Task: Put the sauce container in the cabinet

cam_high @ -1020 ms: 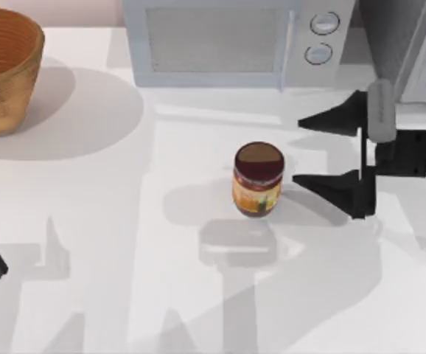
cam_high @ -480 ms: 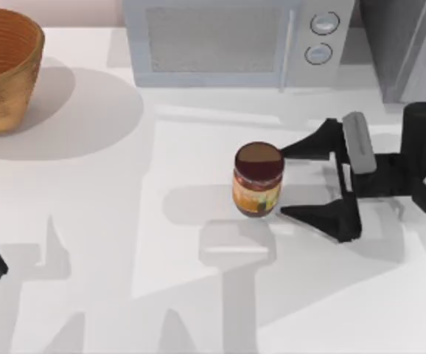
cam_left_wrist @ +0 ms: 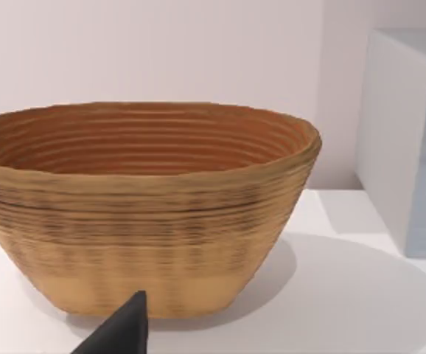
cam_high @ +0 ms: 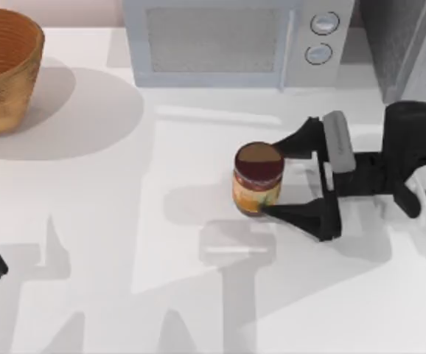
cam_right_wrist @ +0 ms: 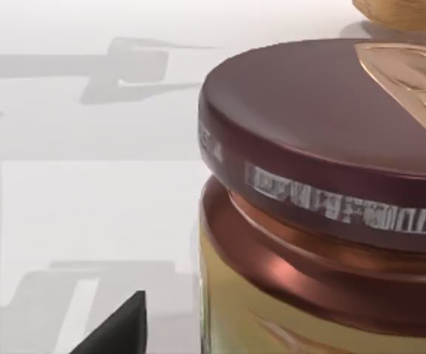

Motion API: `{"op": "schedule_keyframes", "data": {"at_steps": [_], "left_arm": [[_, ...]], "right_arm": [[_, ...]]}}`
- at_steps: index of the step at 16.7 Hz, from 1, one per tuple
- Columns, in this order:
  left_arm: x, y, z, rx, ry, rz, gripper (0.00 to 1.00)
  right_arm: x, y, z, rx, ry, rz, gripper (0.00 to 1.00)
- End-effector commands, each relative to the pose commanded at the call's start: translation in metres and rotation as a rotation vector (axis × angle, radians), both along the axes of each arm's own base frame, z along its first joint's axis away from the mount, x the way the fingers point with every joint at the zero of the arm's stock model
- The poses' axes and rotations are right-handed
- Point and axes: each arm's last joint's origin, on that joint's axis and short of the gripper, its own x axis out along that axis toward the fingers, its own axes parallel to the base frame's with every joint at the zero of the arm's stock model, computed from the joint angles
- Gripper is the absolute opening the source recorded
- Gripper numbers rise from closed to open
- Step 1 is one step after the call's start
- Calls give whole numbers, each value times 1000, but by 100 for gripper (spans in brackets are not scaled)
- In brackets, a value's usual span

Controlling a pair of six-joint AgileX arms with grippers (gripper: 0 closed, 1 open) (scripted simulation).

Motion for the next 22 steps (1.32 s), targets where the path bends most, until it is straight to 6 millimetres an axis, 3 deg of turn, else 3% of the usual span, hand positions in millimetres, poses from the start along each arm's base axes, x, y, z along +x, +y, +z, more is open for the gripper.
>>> {"op": "schedule_keyframes", "data": {"at_steps": [4, 9, 22], "left_arm": [[0, 0, 0, 0, 0, 0, 100], [0, 0, 0, 0, 0, 0, 100], [0, 0, 0, 0, 0, 0, 100]], "right_arm": [[-1, 31, -4, 2, 1, -1, 100], [-2, 36, -5, 3, 1, -1, 100], [-2, 36, -5, 3, 1, -1, 2]]}}
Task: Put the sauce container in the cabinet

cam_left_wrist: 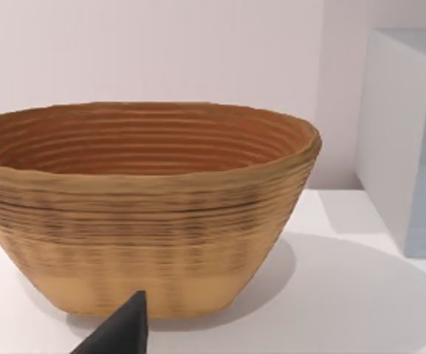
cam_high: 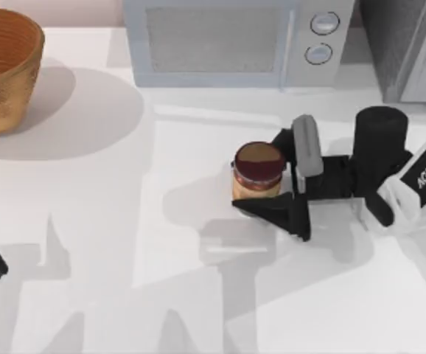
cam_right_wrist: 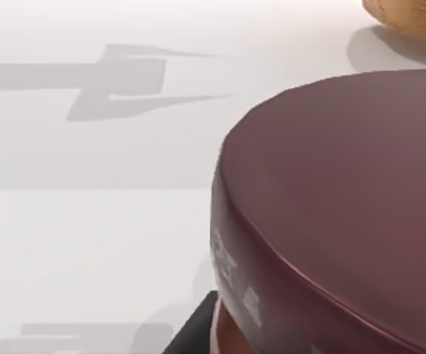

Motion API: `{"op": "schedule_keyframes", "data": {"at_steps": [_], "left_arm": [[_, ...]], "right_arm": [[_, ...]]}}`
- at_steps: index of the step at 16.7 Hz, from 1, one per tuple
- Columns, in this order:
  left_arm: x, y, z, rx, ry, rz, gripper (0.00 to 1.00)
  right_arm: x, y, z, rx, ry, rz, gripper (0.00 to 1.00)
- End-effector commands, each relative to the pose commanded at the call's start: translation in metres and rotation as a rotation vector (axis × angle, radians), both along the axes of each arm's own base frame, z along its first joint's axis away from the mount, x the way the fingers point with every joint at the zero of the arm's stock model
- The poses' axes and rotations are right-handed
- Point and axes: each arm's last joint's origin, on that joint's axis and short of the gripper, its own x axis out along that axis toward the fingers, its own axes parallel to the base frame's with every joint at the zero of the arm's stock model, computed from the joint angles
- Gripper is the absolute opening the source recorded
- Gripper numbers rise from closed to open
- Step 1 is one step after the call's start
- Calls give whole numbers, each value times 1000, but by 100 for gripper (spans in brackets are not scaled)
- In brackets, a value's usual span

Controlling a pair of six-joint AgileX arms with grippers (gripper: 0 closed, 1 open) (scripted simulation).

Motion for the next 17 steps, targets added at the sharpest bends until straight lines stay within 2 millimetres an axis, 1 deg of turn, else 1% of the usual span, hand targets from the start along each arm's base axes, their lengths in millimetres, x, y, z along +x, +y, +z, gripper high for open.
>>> {"op": "schedule_keyframes", "data": {"at_steps": [1, 9, 11, 13, 16, 17], "left_arm": [[0, 0, 0, 0, 0, 0, 100], [0, 0, 0, 0, 0, 0, 100], [0, 0, 0, 0, 0, 0, 100], [0, 0, 0, 0, 0, 0, 100], [0, 0, 0, 0, 0, 0, 100], [0, 0, 0, 0, 0, 0, 100]], "right_arm": [[0, 0, 0, 0, 0, 0, 0], [1, -1, 0, 0, 0, -3, 0], [1, -1, 5, 0, 2, -4, 0], [3, 0, 21, -2, 10, -5, 0], [6, 1, 57, -5, 18, -3, 0], [7, 2, 65, -5, 17, -3, 0]]}}
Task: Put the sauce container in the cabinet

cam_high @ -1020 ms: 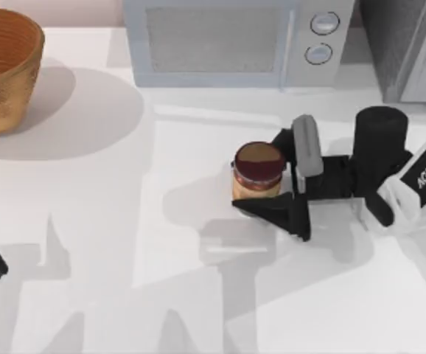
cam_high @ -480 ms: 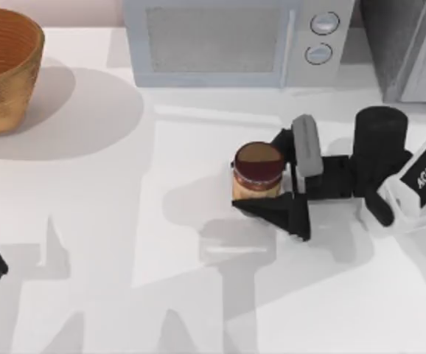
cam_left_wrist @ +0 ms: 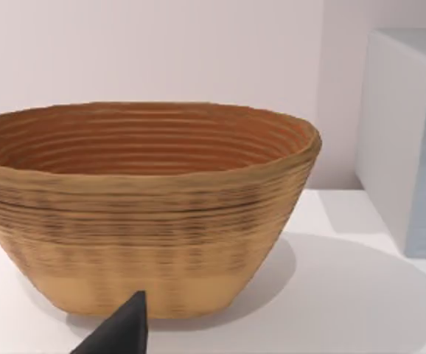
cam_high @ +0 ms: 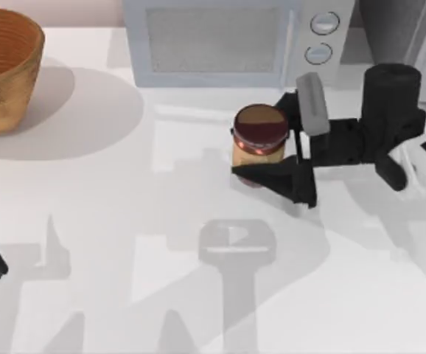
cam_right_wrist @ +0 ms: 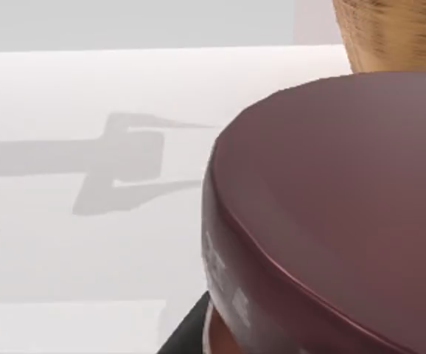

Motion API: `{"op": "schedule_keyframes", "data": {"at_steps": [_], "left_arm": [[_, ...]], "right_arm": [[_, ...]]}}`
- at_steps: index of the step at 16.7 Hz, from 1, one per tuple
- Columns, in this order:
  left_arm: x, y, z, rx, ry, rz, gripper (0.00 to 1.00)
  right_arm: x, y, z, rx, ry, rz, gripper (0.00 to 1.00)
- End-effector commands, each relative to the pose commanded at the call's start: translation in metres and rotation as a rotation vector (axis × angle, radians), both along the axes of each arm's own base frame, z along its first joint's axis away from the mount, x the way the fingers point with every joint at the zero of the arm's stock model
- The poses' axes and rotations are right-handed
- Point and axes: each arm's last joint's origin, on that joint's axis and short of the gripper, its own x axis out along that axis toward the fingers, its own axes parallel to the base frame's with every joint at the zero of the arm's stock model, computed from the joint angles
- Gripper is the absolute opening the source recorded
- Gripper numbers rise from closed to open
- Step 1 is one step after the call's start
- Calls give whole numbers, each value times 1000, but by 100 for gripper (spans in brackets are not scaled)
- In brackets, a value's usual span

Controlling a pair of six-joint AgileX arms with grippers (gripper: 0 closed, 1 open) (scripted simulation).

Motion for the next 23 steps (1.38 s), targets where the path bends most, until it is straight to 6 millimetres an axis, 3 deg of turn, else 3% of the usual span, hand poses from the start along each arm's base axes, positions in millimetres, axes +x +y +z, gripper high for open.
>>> {"op": "schedule_keyframes", "data": {"at_steps": [7, 13, 16, 20, 23], "left_arm": [[0, 0, 0, 0, 0, 0, 100], [0, 0, 0, 0, 0, 0, 100], [0, 0, 0, 0, 0, 0, 100], [0, 0, 0, 0, 0, 0, 100], [0, 0, 0, 0, 0, 0, 100]], "right_arm": [[-5, -3, 79, 3, -13, -1, 0], [-6, -3, 84, 4, -13, -1, 0], [-12, -14, 96, -6, -2, -62, 0], [-40, -51, 137, -30, 26, -280, 0], [-86, -86, 172, -36, 28, -516, 0]]}}
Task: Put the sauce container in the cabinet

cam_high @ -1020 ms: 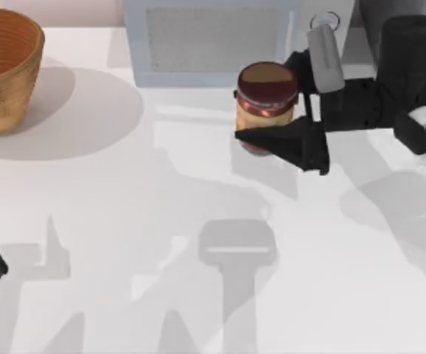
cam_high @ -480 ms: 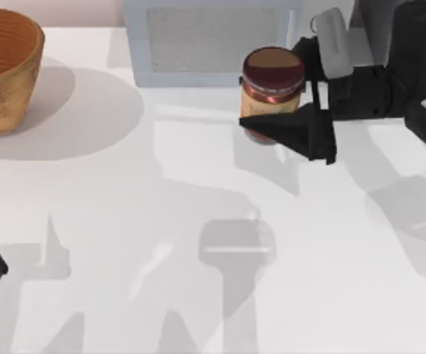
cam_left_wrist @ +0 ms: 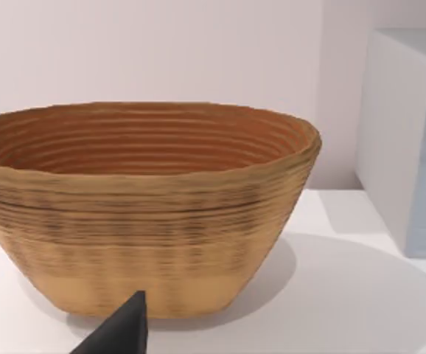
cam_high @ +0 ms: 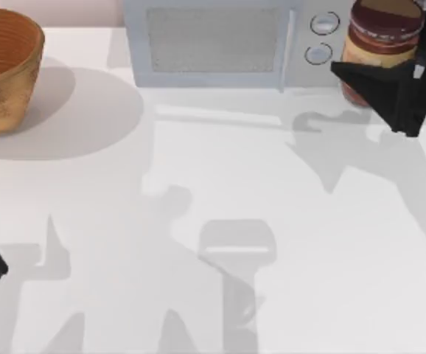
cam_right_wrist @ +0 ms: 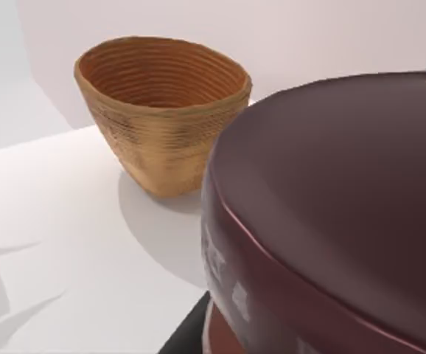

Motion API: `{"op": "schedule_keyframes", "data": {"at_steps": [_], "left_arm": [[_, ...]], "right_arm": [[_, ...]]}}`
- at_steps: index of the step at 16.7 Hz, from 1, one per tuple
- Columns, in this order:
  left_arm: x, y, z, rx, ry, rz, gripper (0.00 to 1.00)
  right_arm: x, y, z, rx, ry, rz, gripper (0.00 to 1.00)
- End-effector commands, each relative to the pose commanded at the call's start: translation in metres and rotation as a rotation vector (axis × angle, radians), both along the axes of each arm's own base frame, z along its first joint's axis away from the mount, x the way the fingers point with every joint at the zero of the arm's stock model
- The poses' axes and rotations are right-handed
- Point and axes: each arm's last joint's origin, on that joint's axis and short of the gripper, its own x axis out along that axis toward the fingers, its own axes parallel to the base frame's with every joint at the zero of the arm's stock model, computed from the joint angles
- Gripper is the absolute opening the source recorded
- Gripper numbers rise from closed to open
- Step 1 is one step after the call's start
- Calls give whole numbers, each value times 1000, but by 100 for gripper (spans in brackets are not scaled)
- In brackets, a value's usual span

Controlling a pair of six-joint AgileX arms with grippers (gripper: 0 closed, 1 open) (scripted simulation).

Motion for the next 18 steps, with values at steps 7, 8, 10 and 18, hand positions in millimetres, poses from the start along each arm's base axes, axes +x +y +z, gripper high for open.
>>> {"op": "schedule_keyframes", "data": {"at_steps": [7, 8, 10, 18], "left_arm": [[0, 0, 0, 0, 0, 0, 100], [0, 0, 0, 0, 0, 0, 100], [0, 0, 0, 0, 0, 0, 100], [0, 0, 0, 0, 0, 0, 100]], "right_arm": [[-146, -55, 2, 33, -93, -594, 0], [-160, -59, -9, 40, -107, -668, 0], [-181, -65, -35, 50, -128, -800, 0], [-198, -73, -97, 45, -151, -1041, 0]]}}
